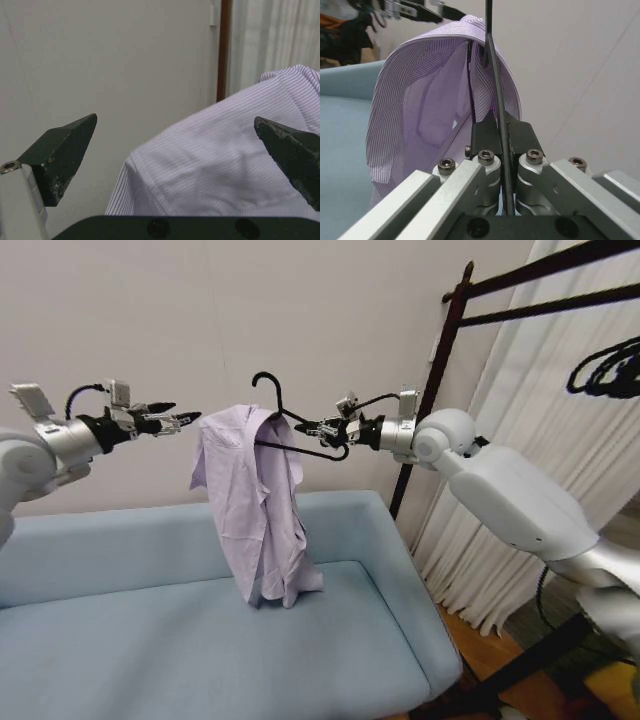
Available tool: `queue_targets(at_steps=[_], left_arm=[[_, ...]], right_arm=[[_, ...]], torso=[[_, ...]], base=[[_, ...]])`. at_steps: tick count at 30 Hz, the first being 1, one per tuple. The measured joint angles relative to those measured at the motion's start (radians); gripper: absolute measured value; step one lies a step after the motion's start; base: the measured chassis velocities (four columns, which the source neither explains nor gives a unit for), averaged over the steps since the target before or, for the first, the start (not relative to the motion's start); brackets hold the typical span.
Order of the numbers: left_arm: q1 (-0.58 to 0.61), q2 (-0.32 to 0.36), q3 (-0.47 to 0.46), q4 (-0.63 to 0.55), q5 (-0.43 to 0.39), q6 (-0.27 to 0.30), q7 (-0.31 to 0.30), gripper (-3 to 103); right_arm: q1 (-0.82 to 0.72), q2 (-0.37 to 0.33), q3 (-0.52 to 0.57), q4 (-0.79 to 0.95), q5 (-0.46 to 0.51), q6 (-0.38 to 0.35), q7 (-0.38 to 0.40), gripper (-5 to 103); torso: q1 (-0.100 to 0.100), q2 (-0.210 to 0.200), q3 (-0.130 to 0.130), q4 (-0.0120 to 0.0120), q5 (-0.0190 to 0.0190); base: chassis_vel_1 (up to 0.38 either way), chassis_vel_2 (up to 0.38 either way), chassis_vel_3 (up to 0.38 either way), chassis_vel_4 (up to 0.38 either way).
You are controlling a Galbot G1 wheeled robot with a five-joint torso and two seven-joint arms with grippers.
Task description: Pick up the clothes from the sofa and hang them on the clothes hanger.
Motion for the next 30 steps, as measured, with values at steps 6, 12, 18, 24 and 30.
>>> queue_targets(at_steps=[6,12,18,24,30], left_arm=[[-0.217,-0.020,0.193,0.149,-0.002,0.001,0.251,100],[-0.423,-0.049,0.419,0.220,-0.016,0.003,0.352,100],[-0.497,-0.047,0.530,0.221,-0.042,0.003,0.384,100],[-0.477,-0.015,0.524,0.176,-0.089,0.028,0.383,100],[-0.439,-0.005,0.511,0.168,-0.109,0.050,0.383,100]], right_arm=[[0.001,-0.006,-0.002,0.013,-0.008,0.001,-0.061,2],[0.001,-0.012,-0.011,0.030,-0.012,-0.001,-0.074,2],[0.006,-0.011,-0.022,0.029,-0.004,-0.008,-0.070,2],[0.005,-0.017,-0.024,0.030,0.009,-0.011,-0.059,2],[0.005,-0.017,-0.027,0.041,0.016,-0.011,-0.042,2]], torso=[[0.000,0.000,0.000,-0.0003,0.0001],[0.000,0.000,0.000,-0.0004,0.0004],[0.000,0.000,0.000,-0.0004,0.0004],[0.000,0.000,0.000,-0.0001,0.0002],[0.000,0.000,0.000,-0.0001,0.0001]], base=[[0.000,0.000,0.000,0.000],[0.000,0.000,0.000,0.000],[0.000,0.000,0.000,0.000],[0.000,0.000,0.000,0.000],[0.000,0.000,0.000,0.000]])
